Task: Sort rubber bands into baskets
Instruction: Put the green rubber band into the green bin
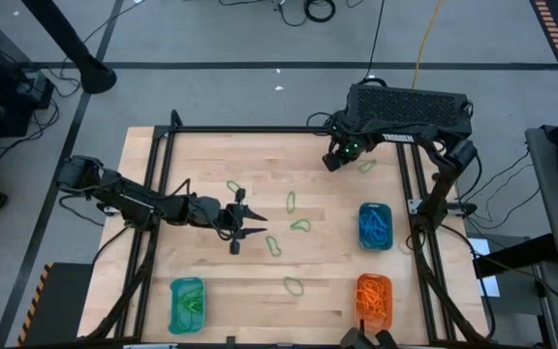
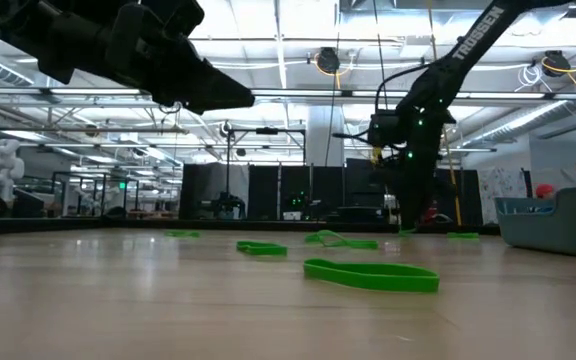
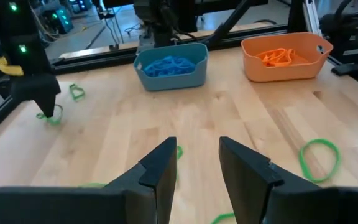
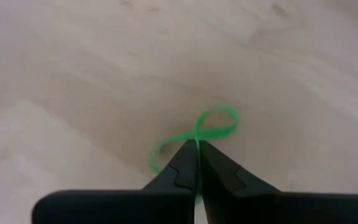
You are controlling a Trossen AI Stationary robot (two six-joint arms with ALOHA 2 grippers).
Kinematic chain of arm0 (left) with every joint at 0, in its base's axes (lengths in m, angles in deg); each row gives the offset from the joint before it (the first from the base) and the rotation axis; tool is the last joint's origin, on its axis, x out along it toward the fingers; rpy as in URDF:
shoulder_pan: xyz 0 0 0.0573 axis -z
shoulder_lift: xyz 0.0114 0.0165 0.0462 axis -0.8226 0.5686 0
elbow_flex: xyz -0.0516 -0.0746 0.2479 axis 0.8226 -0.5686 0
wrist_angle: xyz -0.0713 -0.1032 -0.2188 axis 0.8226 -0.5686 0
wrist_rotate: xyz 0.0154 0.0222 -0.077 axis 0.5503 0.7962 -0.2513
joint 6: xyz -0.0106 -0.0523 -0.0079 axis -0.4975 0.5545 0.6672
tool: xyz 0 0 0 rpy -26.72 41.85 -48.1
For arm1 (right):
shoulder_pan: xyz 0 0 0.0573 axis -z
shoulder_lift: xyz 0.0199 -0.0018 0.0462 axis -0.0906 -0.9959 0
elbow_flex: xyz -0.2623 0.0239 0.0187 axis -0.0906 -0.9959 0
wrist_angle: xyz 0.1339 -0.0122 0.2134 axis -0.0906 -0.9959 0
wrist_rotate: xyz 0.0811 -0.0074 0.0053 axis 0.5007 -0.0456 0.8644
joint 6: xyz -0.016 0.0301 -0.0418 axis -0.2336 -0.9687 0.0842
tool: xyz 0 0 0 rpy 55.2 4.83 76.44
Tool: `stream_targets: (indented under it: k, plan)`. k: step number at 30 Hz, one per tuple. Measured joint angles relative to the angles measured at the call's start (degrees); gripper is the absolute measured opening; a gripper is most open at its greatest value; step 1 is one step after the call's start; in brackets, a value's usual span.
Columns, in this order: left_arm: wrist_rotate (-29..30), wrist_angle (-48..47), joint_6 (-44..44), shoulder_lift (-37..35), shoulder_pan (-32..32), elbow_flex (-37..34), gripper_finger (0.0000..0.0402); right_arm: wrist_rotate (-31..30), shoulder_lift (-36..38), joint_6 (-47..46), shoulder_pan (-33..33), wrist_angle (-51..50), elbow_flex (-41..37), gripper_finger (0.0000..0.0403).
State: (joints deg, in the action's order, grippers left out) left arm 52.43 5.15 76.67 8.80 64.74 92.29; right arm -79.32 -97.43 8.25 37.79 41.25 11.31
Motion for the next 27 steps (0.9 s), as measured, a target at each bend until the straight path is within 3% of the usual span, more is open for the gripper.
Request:
stream_targets:
  k: [8, 15, 20, 27]
  plan:
    - [-0.4, 3.2, 0.4, 0.4, 0.0, 0.0, 0.0129, 9.8, 7.7, -0.2, -5.2, 0.3, 0.0, 0.0001]
    - [-2.4, 9.3, 4.9, 4.1, 0.0, 0.0, 0.0129, 14.4, 14.1, -2.1, -21.1, 6.7, 0.0, 0.0001]
    - [-2.8, 17.4, 10.7, 9.1, 0.0, 0.1, 0.0129, 14.6, 15.0, -1.6, -33.1, 16.6, 0.0, 0.0]
    - [-3.5, 22.6, 16.5, 14.1, 1.5, 0.0, 0.0129, 14.4, 15.0, -0.5, -44.1, 25.7, 0.0, 0.0]
